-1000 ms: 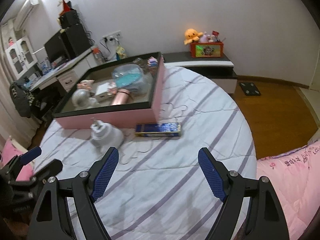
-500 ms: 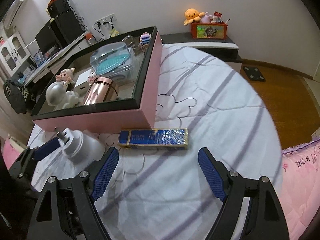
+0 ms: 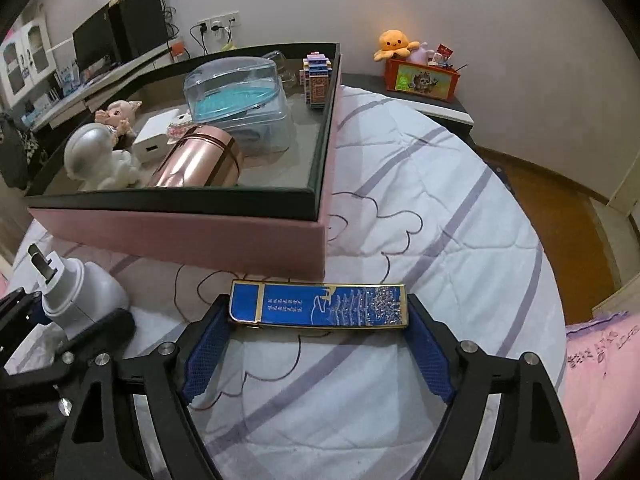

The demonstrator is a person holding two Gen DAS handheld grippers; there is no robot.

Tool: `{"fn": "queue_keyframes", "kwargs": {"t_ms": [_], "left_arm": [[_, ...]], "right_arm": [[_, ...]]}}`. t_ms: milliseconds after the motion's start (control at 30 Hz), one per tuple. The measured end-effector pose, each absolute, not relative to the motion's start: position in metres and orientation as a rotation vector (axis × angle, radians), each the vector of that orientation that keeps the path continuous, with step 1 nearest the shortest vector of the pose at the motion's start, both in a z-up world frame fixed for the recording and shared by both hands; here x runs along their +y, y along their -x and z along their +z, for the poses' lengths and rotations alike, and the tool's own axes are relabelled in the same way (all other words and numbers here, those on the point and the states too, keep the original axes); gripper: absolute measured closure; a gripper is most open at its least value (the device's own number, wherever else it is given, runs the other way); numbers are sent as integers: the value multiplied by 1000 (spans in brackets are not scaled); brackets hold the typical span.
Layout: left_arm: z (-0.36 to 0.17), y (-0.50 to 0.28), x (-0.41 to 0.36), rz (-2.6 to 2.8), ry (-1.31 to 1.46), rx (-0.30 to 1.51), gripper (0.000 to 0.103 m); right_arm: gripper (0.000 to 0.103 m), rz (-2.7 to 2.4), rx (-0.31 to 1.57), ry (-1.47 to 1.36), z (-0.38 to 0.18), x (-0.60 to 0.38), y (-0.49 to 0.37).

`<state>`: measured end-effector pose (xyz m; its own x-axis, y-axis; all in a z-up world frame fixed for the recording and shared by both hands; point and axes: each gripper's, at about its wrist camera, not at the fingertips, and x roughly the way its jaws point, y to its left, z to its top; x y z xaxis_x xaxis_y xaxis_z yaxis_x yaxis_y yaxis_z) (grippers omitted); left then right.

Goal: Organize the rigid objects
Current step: 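Carry the adapter into the pink box with the left tool while the right tool places the blue box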

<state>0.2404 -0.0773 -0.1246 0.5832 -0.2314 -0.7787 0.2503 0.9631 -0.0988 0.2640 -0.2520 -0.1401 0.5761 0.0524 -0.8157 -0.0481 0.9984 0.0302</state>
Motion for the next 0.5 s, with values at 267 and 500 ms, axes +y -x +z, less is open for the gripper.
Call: {"fn": "queue_keyframes", "kwargs": {"t_ms": [267, 500], "left_arm": [[-118, -225, -54, -254, 10, 892, 48], [-89, -219, -32, -234, 34, 836, 58]], "right_arm": [[20, 104, 945, -61, -127, -257, -240], [20, 181, 888, -82, -91, -249, -228]]}}
